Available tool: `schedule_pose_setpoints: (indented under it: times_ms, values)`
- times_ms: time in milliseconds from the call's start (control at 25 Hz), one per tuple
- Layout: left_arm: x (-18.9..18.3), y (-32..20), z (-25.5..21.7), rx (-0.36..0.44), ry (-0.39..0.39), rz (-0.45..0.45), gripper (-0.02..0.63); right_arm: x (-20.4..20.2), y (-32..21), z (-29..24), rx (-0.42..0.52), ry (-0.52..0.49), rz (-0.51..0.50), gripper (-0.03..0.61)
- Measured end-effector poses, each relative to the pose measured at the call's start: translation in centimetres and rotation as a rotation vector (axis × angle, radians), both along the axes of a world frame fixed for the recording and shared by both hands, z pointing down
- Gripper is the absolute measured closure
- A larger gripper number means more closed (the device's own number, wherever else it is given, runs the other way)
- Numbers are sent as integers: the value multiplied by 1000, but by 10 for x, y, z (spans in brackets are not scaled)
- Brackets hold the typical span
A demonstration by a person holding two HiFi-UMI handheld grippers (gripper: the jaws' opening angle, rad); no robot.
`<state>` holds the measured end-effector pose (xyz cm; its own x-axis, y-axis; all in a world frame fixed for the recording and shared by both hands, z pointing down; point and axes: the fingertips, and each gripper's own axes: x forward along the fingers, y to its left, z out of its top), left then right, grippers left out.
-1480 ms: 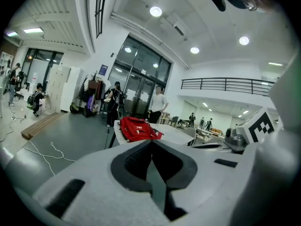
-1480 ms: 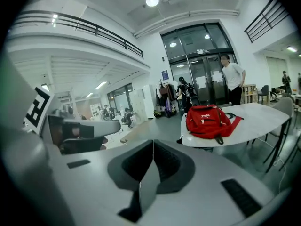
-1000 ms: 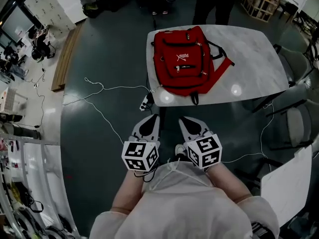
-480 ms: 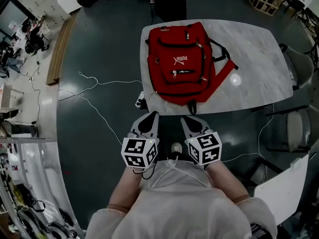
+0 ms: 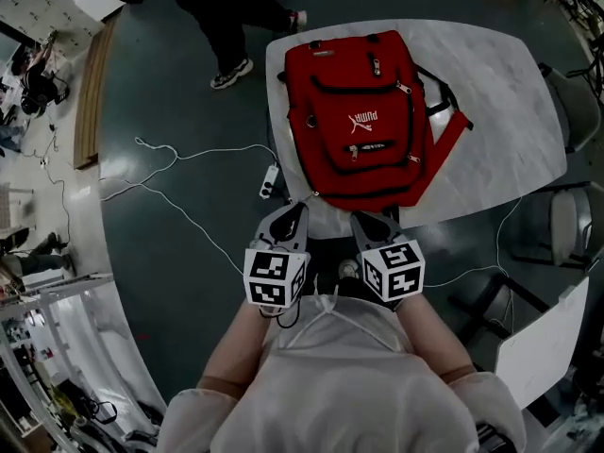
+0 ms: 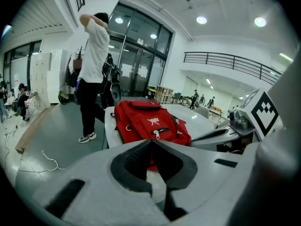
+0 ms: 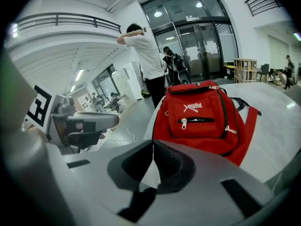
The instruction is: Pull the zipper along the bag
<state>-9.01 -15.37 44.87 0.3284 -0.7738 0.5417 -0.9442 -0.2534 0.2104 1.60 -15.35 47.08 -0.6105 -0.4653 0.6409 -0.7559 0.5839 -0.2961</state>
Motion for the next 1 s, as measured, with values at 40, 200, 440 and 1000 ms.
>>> schedule_pose_setpoints:
  times_ms: [40,200,440,1000]
  values:
    - [-7,-5,10,-20,1,7,594,-5,-4,9,-18,13,3,551]
    - [-23,-11,55,-116,2,43,594,-21,-9,48,-101,65,6,551]
    - [-23,-10,111,-213,-8,102,593,-29,-17,98,-188,120,12,551]
    - [7,-10,166,-331,-126,294,485,-30,-25,145,-284,192,-32,551]
